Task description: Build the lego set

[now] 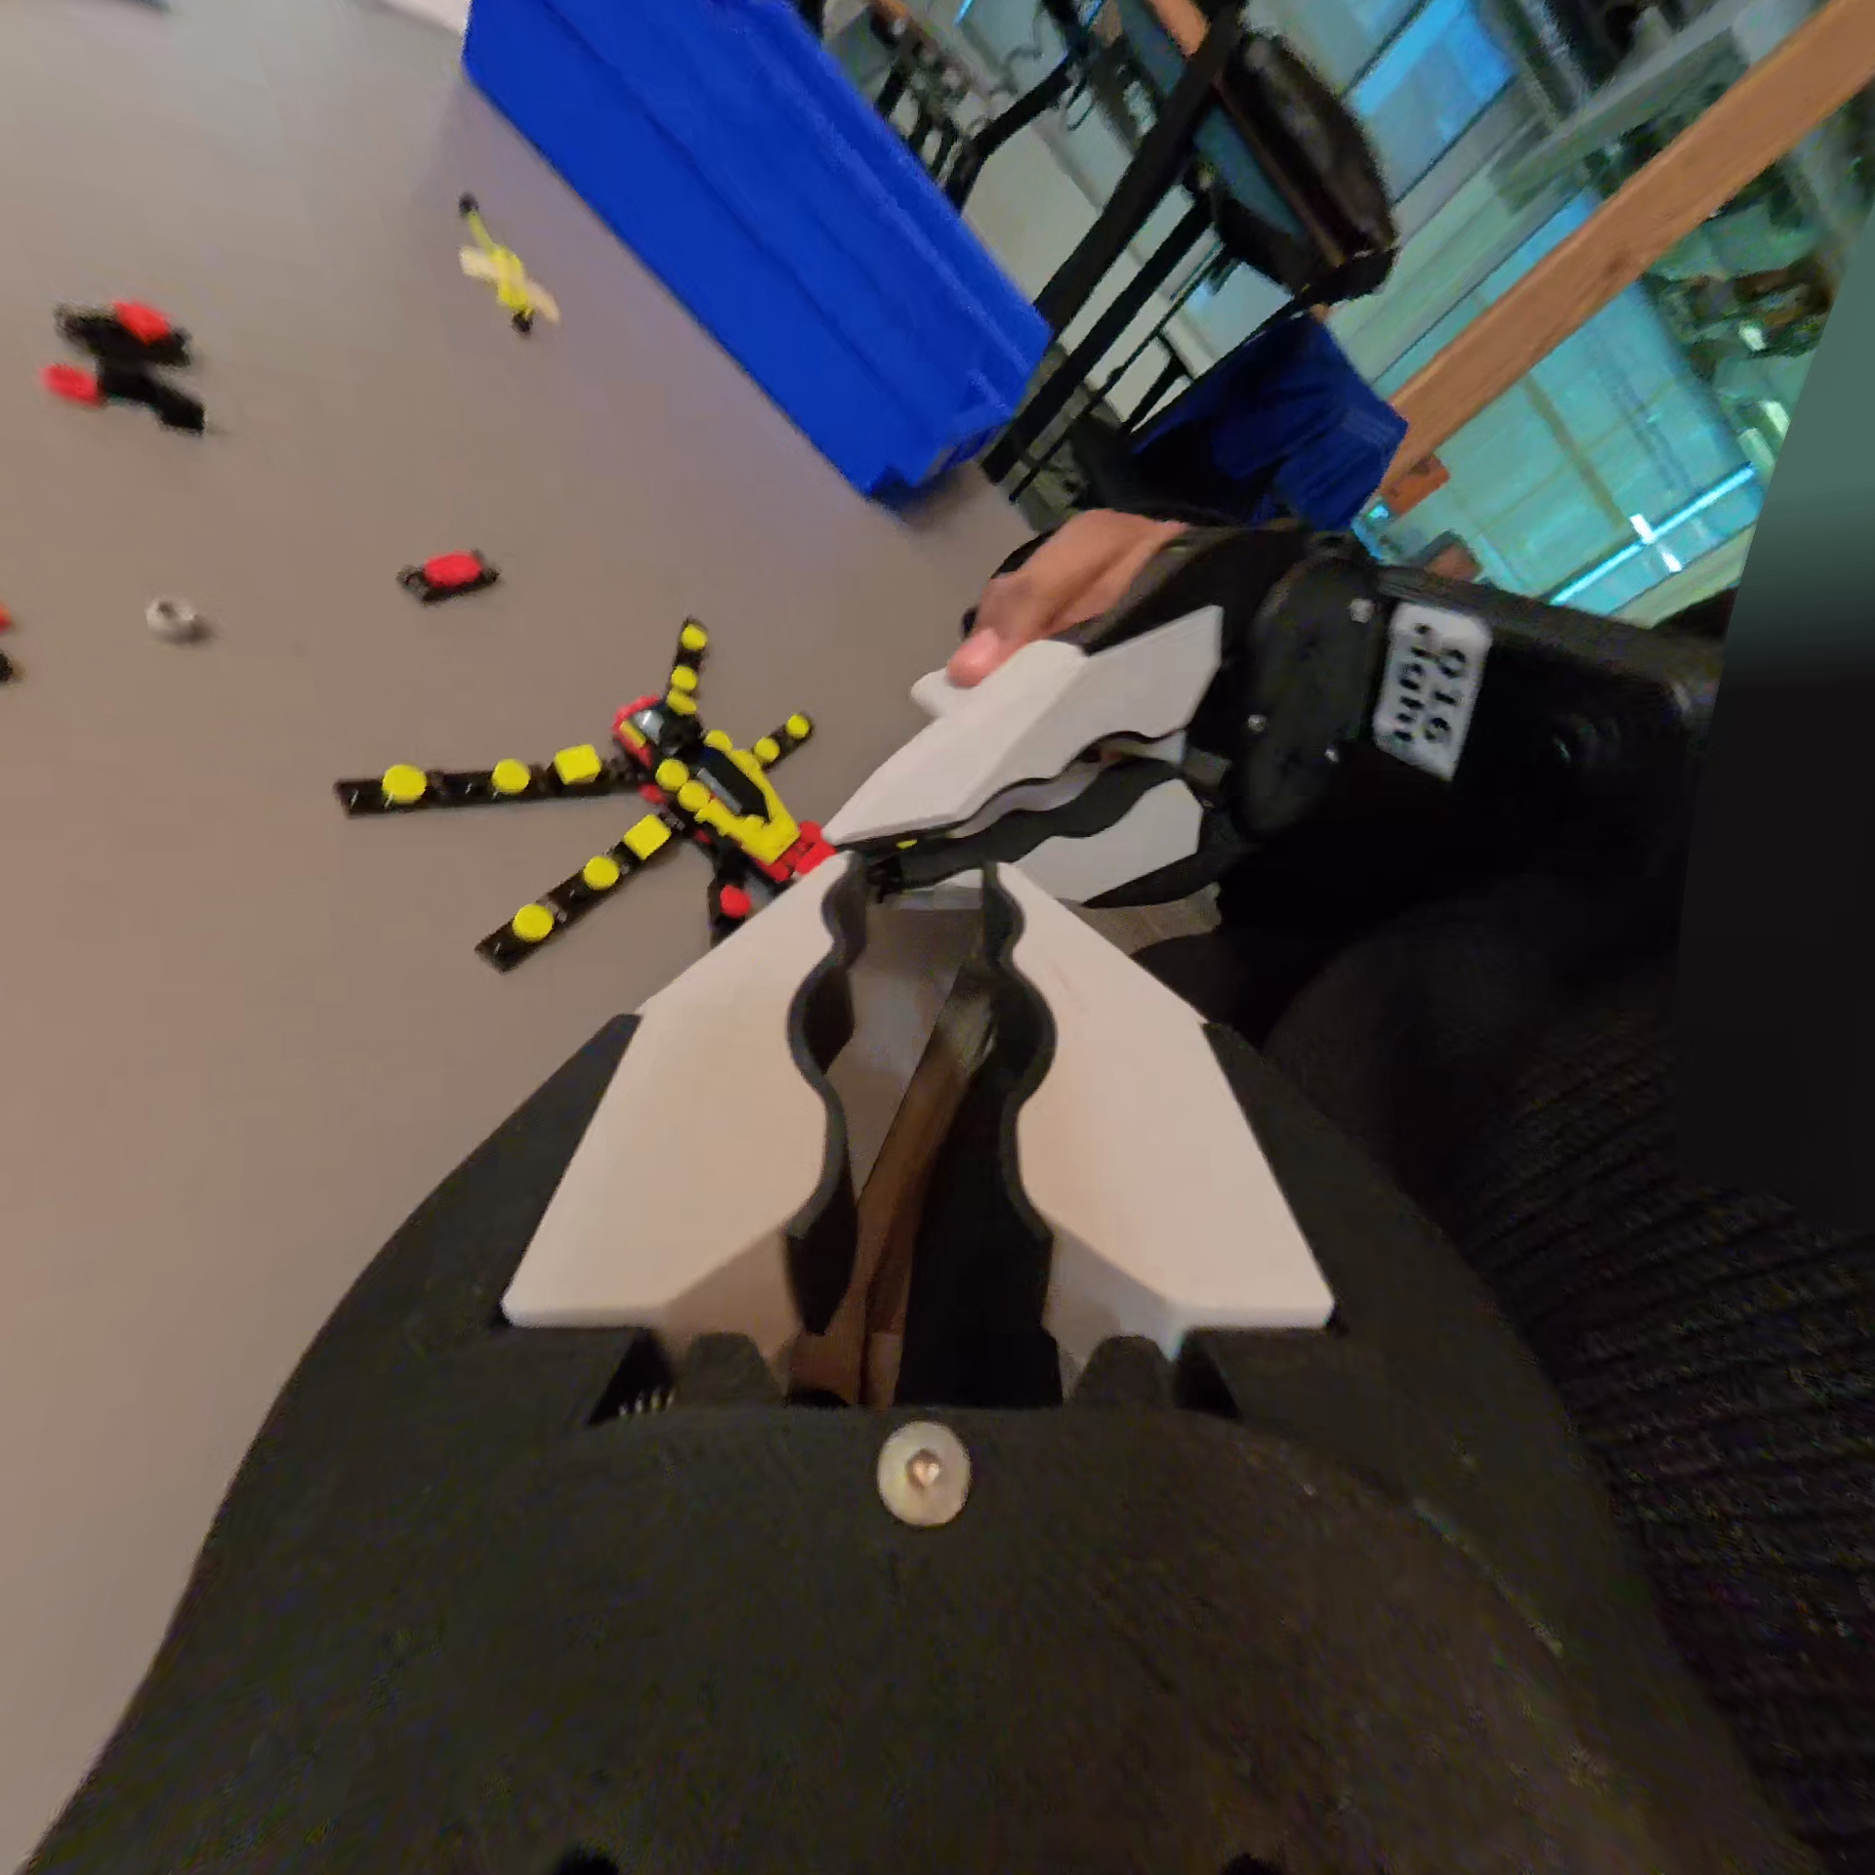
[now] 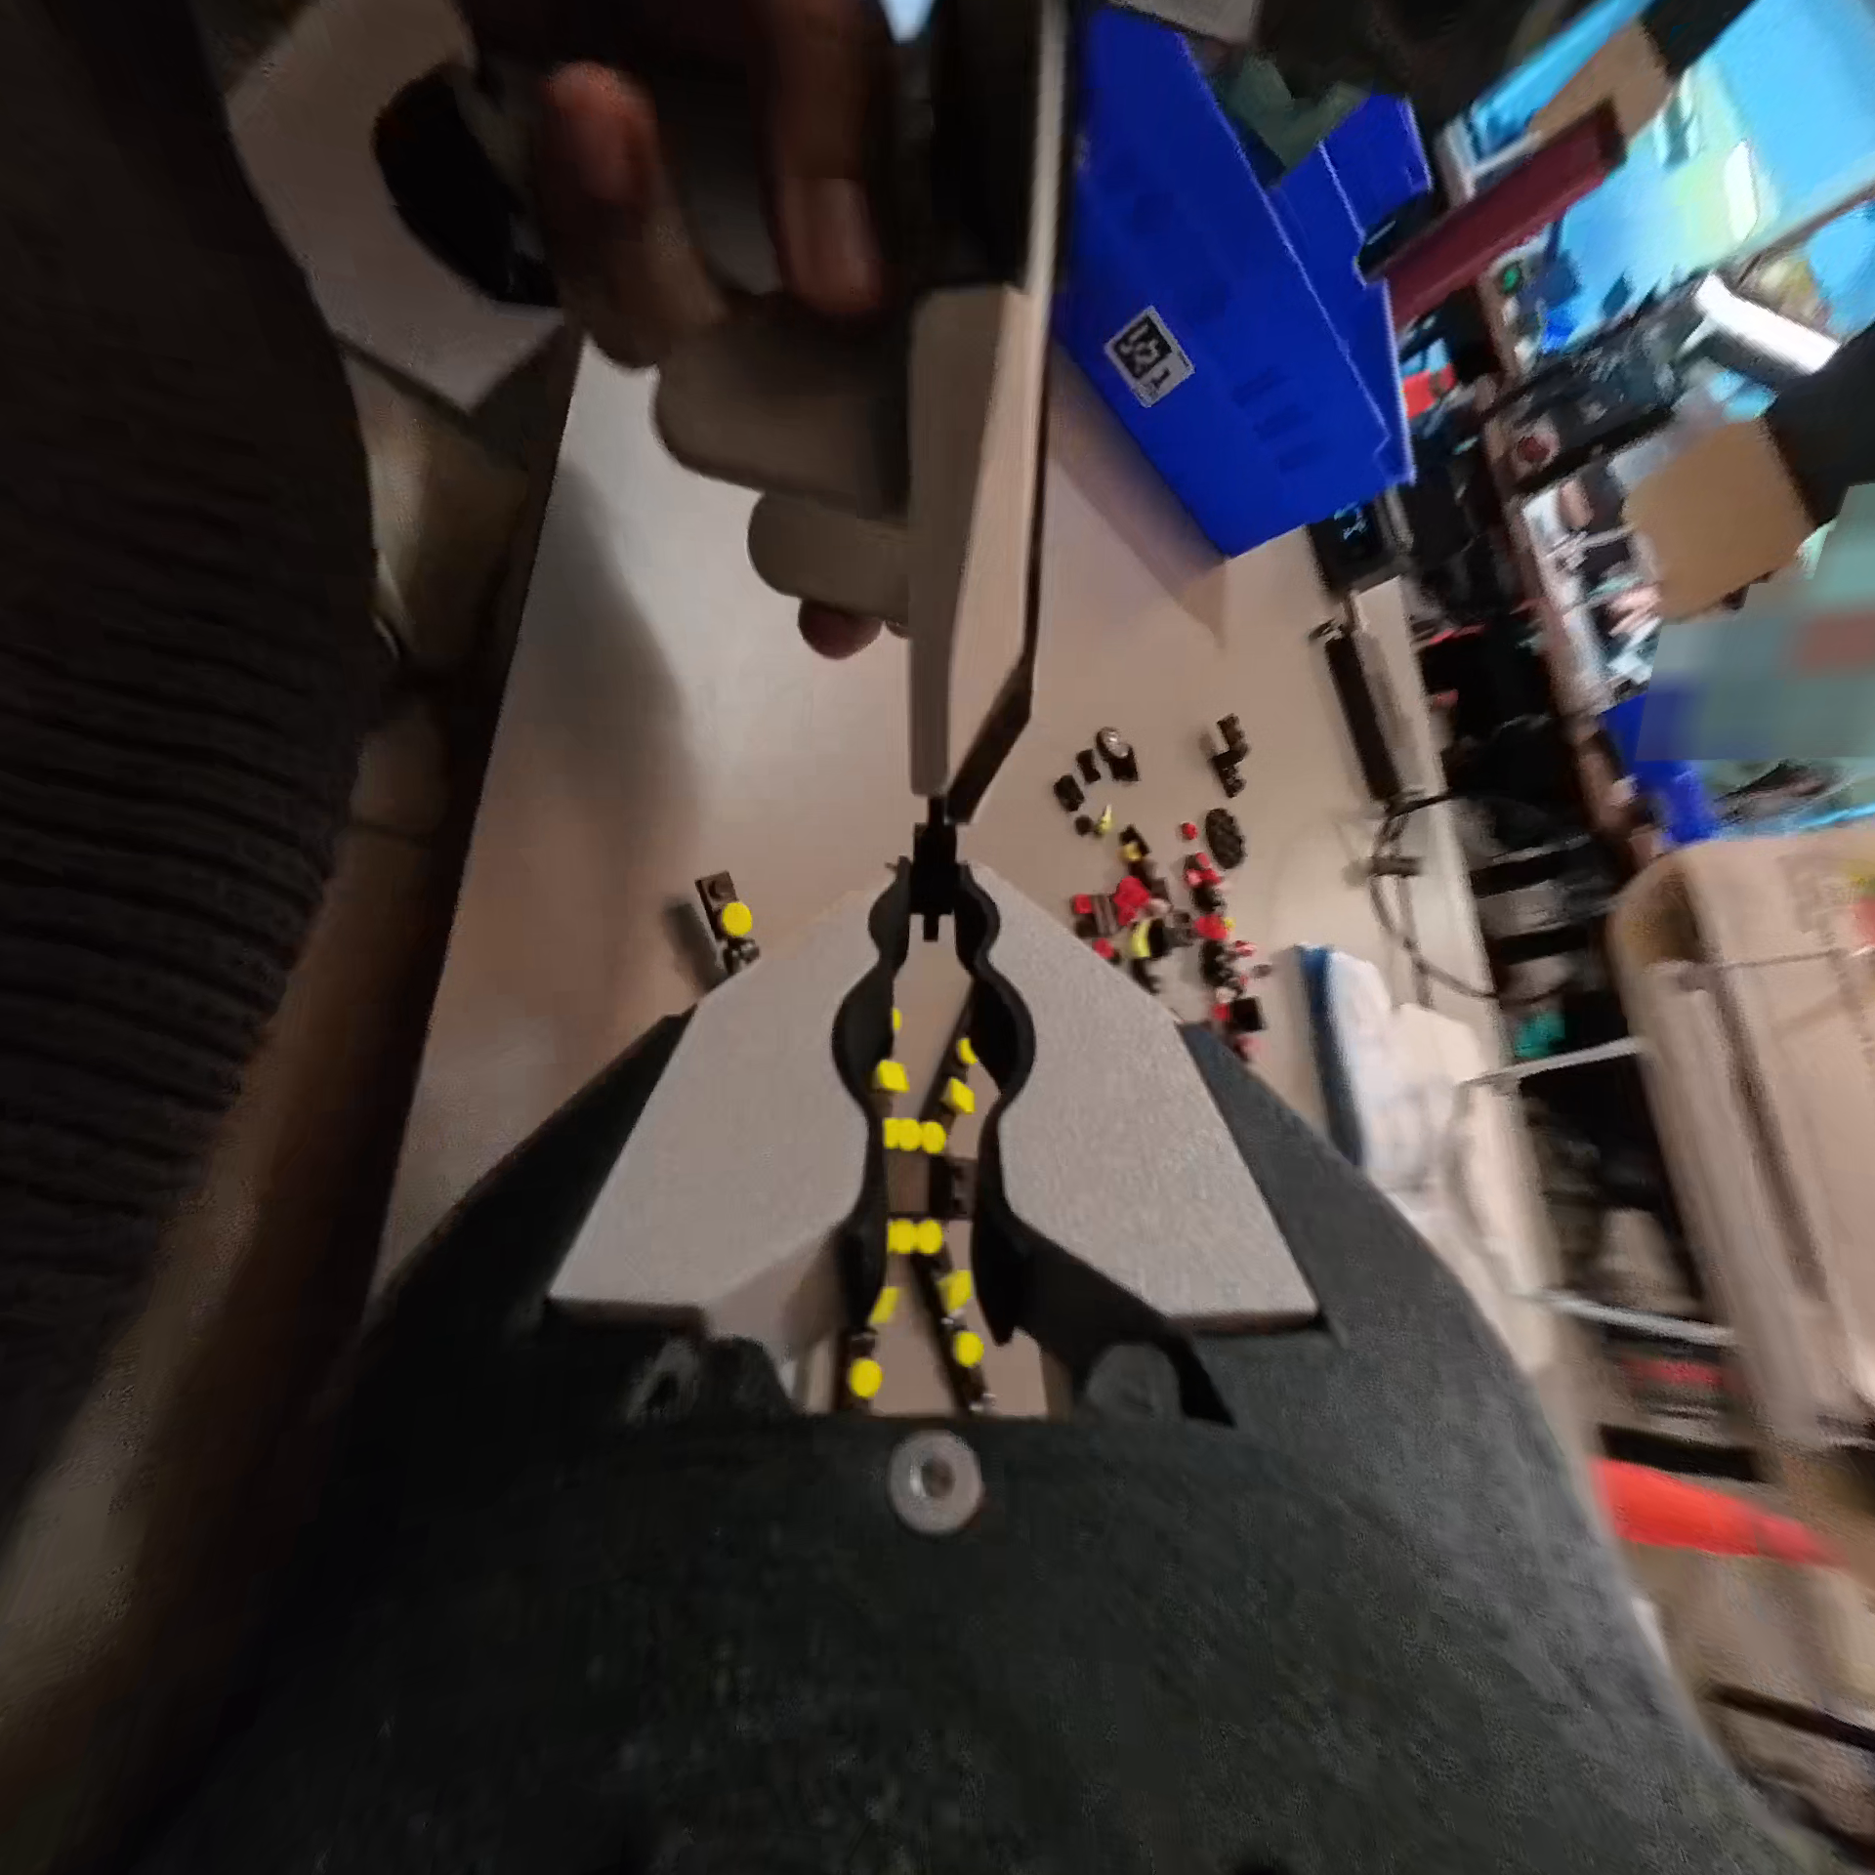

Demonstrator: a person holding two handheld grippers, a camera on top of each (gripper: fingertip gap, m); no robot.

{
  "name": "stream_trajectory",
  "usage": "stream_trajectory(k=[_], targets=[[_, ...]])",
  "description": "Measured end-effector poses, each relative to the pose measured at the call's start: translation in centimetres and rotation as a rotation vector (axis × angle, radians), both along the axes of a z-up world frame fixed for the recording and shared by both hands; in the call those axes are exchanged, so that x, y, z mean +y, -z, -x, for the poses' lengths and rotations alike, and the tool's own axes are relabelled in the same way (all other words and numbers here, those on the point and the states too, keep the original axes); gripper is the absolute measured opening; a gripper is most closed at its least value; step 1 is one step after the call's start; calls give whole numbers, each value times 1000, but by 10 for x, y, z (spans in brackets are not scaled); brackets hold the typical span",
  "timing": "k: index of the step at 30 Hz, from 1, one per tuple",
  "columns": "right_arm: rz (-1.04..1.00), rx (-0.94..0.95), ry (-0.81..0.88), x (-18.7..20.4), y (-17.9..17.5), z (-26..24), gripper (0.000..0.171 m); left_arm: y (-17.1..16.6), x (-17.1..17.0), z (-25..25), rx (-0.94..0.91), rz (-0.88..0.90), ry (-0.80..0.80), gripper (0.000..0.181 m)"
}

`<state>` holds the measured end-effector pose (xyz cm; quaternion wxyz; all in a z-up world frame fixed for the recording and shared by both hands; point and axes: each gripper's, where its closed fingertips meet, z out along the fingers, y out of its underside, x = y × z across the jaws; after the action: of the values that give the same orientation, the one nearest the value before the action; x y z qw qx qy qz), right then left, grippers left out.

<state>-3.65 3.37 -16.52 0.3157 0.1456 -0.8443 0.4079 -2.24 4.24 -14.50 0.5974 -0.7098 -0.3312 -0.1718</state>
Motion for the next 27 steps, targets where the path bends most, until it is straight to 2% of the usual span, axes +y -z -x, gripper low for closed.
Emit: stream_trajectory(k=[3, 6, 8, 12, 17, 25, 27], targets=[[144, -362, 17, -2, -5, -5, 6, -11, -1, 1, 101, -24, -12, 34], [316, -726, -14, -5, -22, -11, 6, -9, -2, 2, 240, 48, -24, 35], [394, -868, -27, -4, -29, -11, 6, -9, -1, 0, 313, 73, -21, 31], [402, -1015, -48, -6, -26, -18, 6, -19, 2, -4, 369, 43, -23, 20], [457, -1185, -79, -7, -32, -22, 6, -25, 0, -5, 290, -36, -2, 10], [484, -1275, -108, -7, -34, -24, 6, -26, -3, -4, 160, -99, 24, 3], [516, -1293, -111, -6, -38, -21, 15, -27, -5, -4, 117, -126, 31, 3]])
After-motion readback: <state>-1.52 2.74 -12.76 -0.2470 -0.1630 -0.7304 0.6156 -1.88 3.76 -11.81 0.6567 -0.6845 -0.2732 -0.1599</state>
